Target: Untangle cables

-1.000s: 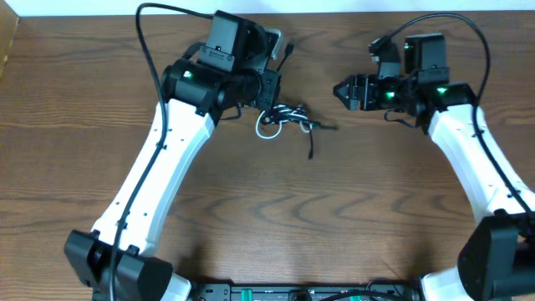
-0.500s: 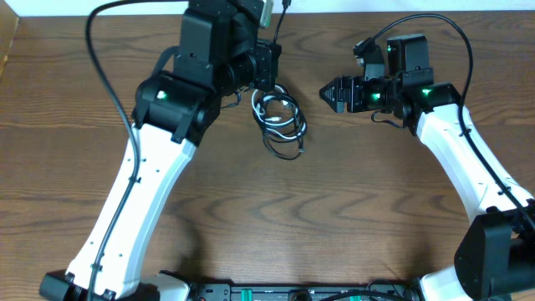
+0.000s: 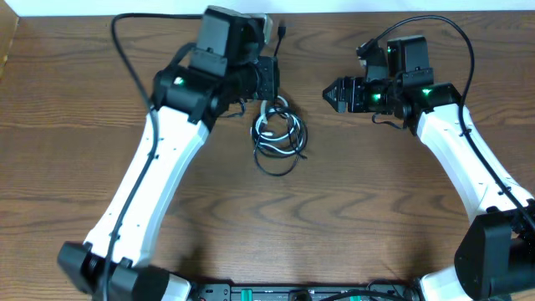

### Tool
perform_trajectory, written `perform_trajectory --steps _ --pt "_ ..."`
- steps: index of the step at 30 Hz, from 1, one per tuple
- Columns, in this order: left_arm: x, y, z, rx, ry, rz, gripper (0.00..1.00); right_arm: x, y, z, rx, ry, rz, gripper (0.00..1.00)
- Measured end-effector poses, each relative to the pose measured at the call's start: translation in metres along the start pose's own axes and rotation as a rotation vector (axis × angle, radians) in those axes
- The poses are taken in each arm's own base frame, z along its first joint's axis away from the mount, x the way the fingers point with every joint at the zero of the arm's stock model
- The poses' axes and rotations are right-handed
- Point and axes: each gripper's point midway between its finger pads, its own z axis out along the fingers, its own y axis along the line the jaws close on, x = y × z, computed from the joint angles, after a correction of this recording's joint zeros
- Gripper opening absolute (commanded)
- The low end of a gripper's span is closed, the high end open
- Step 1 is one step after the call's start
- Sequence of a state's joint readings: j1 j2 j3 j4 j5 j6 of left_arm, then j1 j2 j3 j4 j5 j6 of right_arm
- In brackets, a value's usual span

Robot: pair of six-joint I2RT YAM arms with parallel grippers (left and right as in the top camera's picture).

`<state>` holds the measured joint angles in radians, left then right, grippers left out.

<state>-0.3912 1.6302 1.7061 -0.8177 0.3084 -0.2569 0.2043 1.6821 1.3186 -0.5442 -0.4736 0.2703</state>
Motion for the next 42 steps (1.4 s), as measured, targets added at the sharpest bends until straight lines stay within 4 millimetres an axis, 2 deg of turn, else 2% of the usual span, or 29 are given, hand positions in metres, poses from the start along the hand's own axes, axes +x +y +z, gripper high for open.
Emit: perform_trajectory --steps 12,19,20,21,23,26,29,33,38,42 --pt "0.045 0.033 0.080 -0.075 0.235 -0.061 0.08 0.002 -0.015 -0.004 0.046 0.007 0.032 0.79" --pt "0.065 0.036 0.105 -0.124 0.301 0.006 0.08 0.001 -0.025 -0.008 0.063 0.007 0.053 0.80" --pt "0.066 0.037 0.107 -0.139 0.300 0.017 0.15 0.001 -0.025 -0.008 0.065 0.006 0.054 0.80" --pt "0.066 0.039 0.107 -0.156 0.297 0.029 0.29 0.001 -0.025 -0.008 0.065 0.006 0.054 0.81" --pt "0.064 0.042 0.108 -0.186 0.287 0.052 0.49 0.001 -0.025 -0.008 0.065 0.006 0.054 0.81" --pt "0.060 0.047 0.107 -0.212 0.273 0.087 0.70 0.001 -0.025 -0.008 0.066 0.005 0.054 0.82" --pt "0.056 0.050 0.103 -0.236 0.256 0.107 0.74 0.001 -0.026 -0.008 0.066 0.005 0.055 0.82" --pt "0.041 0.051 0.083 -0.275 0.192 0.128 0.73 0.001 -0.026 -0.008 0.068 0.005 0.056 0.82" --pt "0.031 0.055 0.050 -0.321 0.147 0.131 0.62 0.001 -0.026 -0.008 0.068 0.006 0.056 0.83" --pt "0.035 0.077 0.047 -0.365 0.176 0.108 0.60 0.001 -0.026 -0.008 0.069 0.007 0.057 0.83"
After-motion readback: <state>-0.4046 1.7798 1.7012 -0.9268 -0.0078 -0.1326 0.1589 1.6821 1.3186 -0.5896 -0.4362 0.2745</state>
